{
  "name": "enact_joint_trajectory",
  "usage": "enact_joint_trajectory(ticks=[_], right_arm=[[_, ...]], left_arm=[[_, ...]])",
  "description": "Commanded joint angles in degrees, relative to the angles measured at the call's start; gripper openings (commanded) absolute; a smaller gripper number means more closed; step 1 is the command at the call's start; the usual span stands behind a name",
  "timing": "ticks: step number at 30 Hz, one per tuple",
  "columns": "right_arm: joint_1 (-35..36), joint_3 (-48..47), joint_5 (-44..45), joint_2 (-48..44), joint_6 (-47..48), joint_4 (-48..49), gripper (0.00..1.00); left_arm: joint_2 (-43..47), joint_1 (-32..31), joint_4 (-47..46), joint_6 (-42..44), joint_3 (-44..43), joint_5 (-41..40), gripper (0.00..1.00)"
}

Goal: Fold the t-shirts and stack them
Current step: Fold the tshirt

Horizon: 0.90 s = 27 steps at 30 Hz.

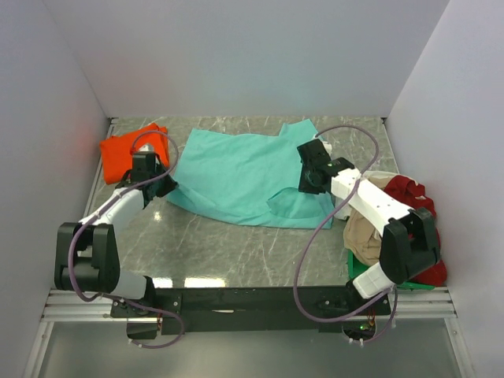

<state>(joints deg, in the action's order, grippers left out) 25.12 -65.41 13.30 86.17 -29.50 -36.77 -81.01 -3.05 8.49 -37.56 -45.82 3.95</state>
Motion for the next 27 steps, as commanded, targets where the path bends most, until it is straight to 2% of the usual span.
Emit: enact_joint_trajectory(ticks=[1, 22, 27], right_arm=[[-1.6, -4.0, 0.0, 1.5, 2.8, 1.2, 0.00], [-8.3, -15.4, -1.3, 10.0, 8.0, -0.8, 0.00], [-9.5, -16.2, -1.8, 10.9, 8.2, -0.6, 0.00]], left_arm=[[-1.0, 0.5, 0.0, 2.3, -4.0, 1.2, 0.00], [-6.1, 2.0, -0.4, 3.4, -9.7, -2.5, 0.00], [-8.1, 2.9, -0.3, 3.8, -11.7, -0.9, 0.00]])
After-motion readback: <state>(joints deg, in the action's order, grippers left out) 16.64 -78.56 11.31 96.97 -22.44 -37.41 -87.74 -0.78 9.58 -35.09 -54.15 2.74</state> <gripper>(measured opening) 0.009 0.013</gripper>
